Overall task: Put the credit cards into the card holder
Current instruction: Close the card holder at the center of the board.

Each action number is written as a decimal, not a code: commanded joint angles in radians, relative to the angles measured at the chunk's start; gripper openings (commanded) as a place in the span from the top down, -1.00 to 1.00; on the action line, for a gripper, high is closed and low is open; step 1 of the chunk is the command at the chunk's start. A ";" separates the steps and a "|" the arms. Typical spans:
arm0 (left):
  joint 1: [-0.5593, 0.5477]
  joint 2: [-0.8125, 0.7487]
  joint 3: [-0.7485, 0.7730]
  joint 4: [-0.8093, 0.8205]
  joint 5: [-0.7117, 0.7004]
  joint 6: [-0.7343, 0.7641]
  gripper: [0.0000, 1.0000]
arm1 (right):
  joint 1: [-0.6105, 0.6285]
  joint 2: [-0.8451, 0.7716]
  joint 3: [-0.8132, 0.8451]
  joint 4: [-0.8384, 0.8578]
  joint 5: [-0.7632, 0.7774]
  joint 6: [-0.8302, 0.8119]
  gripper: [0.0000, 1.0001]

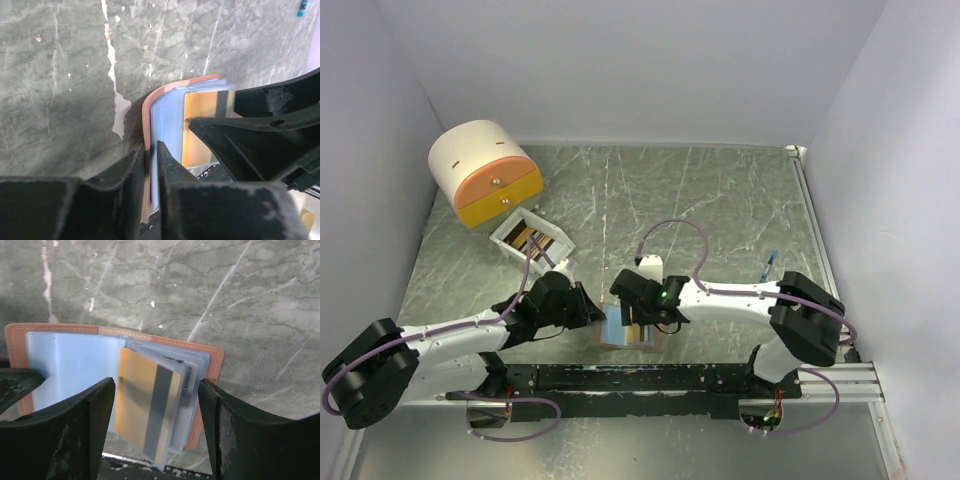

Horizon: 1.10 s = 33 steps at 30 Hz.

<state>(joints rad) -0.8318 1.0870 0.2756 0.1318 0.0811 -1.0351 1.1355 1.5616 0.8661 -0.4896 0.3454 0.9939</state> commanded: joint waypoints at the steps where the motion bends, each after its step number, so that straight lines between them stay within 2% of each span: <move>1: 0.001 -0.034 -0.026 0.066 0.038 -0.036 0.43 | 0.002 -0.086 0.023 0.000 -0.034 -0.002 -0.38; 3: 0.002 -0.037 -0.036 0.081 0.048 -0.045 0.35 | 0.002 -0.109 0.015 -0.013 -0.025 0.009 -0.40; 7: 0.001 -0.004 -0.007 0.081 0.084 0.027 0.14 | 0.002 -0.134 -0.013 -0.016 0.008 0.010 -0.36; 12: 0.001 0.064 0.025 0.036 0.039 0.049 0.02 | 0.002 -0.113 -0.040 0.013 0.026 0.011 -0.26; 17: 0.002 0.128 0.050 0.040 0.042 0.079 -0.02 | 0.001 -0.062 -0.049 0.014 0.044 0.026 -0.33; 22: 0.000 0.177 0.053 0.095 0.060 0.080 -0.03 | 0.002 -0.062 -0.098 0.052 0.065 0.040 -0.12; 25: -0.005 0.220 0.078 0.057 0.036 0.093 0.03 | 0.003 -0.059 -0.115 0.057 0.070 0.045 0.01; 28: -0.008 0.246 0.088 0.017 0.004 0.095 0.17 | 0.002 -0.070 -0.134 0.067 0.070 0.049 0.05; 33: -0.008 0.228 0.104 -0.073 -0.067 0.094 0.69 | 0.002 -0.094 -0.147 0.057 0.086 0.053 0.07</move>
<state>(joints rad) -0.8349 1.3151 0.3592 0.1883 0.1043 -0.9676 1.1355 1.4841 0.7479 -0.4068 0.3824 1.0363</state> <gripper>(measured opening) 0.218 0.468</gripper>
